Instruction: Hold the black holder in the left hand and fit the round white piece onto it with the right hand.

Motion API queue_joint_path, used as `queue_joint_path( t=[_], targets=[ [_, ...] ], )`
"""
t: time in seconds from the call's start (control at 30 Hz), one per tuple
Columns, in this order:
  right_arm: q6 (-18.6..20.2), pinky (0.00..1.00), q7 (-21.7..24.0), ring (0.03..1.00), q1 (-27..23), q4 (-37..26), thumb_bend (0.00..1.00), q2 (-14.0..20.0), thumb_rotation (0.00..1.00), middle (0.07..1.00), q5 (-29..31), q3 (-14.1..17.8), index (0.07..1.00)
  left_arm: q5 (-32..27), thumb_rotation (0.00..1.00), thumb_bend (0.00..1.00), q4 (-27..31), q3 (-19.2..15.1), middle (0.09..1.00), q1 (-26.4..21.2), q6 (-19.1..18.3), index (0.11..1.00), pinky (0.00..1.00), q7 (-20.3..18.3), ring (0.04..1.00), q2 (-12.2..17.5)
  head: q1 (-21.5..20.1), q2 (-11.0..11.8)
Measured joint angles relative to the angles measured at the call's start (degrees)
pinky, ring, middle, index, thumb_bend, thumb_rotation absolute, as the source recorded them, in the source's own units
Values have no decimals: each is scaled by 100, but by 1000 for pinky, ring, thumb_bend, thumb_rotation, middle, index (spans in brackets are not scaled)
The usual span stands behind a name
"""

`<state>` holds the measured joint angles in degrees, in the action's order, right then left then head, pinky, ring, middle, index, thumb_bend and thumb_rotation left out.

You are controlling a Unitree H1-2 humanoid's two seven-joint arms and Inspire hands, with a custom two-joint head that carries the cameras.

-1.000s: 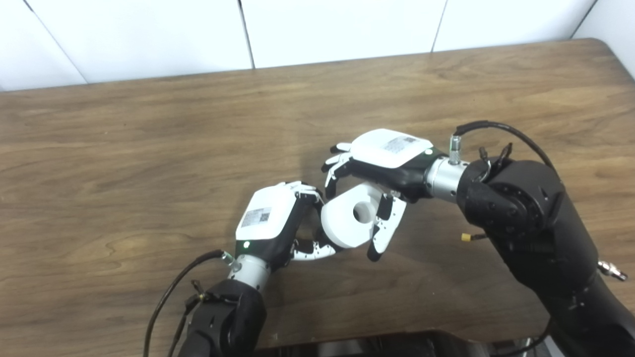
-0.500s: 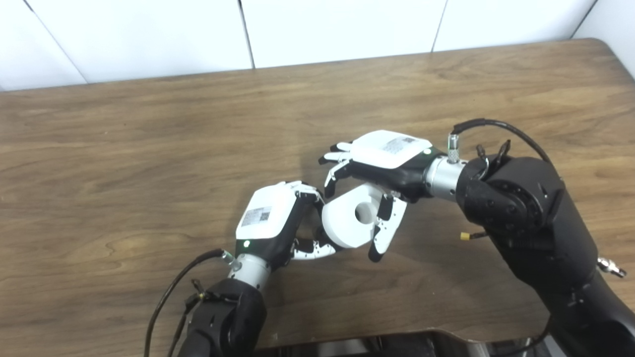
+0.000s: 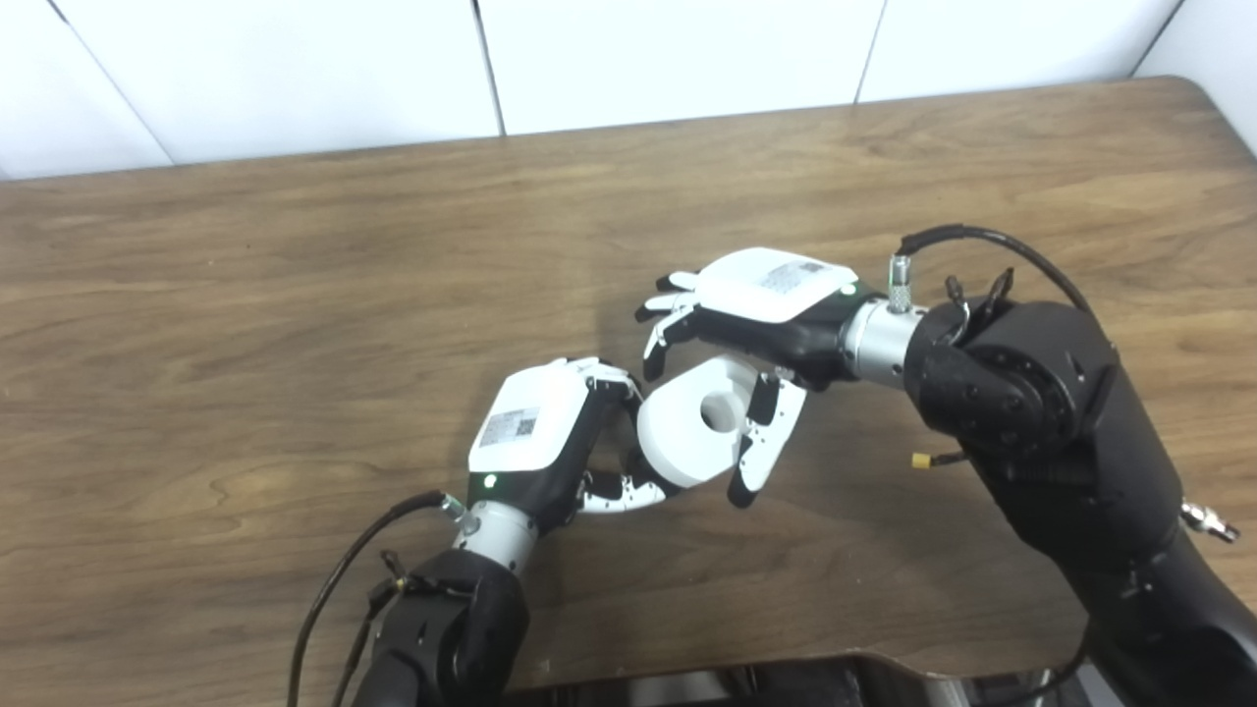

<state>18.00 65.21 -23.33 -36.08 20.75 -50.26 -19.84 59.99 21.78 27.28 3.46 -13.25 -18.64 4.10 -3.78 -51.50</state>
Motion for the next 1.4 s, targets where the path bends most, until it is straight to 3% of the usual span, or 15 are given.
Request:
queue_joint_path(
  t=[0.27,0.5,0.87,1.23,1.27,1.3,1.37,1.4],
  targets=[
    [220,986,131,1000,-414,-1,1000,43,346,933,332,42,748,2,54,521,-48,32,752,-26,23,486,898,46,849,-5,26,0],
    [610,942,157,1000,-1046,6,1000,302,364,930,1103,47,753,18,54,521,-96,56,753,-71,21,486,902,46,852,-35,70,0],
    [629,915,163,1000,-1809,223,1000,854,454,977,1899,-300,807,25,53,521,-124,68,751,-90,17,485,906,46,854,-58,88,-18],
    [630,845,164,1000,-2218,271,1000,1051,494,966,2285,-153,818,76,75,520,-132,71,748,-93,-11,491,894,56,842,-71,123,26],
    [630,848,164,1000,-2217,271,1000,1050,490,963,2287,-140,820,121,215,725,-132,76,747,-94,-17,565,882,53,836,-71,123,18],
    [630,855,164,1000,-2216,271,1000,1050,483,964,2289,-104,821,198,299,823,-133,90,752,-100,-22,615,876,48,834,-70,141,26],
    [630,872,164,1000,-2212,271,1000,1050,484,966,2287,-25,825,374,452,957,-131,133,791,-123,-67,717,892,0,854,-68,176,44],
    [630,879,164,1000,-2207,271,1000,1050,485,967,2287,0,826,474,488,979,-129,147,806,-141,-86,747,903,-47,862,-62,176,44]
  ],
)
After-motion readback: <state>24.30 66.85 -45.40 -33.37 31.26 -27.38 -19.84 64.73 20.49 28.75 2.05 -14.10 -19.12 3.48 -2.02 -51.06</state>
